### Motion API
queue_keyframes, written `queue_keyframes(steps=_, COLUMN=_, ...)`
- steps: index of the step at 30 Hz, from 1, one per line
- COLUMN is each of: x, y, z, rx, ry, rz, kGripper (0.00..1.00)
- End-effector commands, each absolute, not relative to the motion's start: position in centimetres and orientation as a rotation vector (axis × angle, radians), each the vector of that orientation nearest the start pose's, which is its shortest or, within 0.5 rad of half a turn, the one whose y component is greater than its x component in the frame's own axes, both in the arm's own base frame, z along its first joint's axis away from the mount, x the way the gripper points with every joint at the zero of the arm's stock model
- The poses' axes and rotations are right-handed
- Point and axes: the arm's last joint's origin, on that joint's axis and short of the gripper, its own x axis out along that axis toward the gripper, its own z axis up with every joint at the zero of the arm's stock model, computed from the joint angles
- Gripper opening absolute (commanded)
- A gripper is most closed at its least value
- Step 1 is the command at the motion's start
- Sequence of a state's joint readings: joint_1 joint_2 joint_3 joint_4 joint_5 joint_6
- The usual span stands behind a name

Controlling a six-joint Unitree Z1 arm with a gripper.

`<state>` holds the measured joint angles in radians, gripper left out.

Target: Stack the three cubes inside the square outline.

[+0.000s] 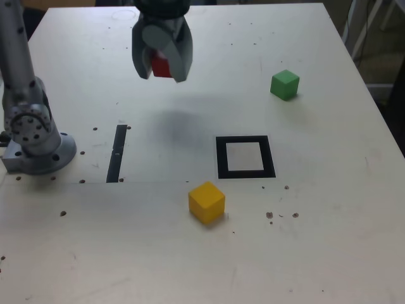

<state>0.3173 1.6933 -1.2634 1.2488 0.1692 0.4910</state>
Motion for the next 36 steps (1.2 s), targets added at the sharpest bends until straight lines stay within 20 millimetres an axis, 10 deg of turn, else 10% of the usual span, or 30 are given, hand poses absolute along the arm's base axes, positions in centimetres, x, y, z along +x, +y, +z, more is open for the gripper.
queue_keyframes(steps=1, x=25.1, y=4.1, z=29.8, rx=0.252, ry=1.690, rz=-0.040, kGripper=0.23)
queue_keyframes(steps=16, x=31.7, y=-4.1, z=29.0, rx=0.062, ry=1.675, rz=-0.030, kGripper=0.21)
queue_keyframes(steps=36, x=36.1, y=-4.9, z=23.1, rx=-0.003, ry=1.701, rz=0.067, kGripper=0.21)
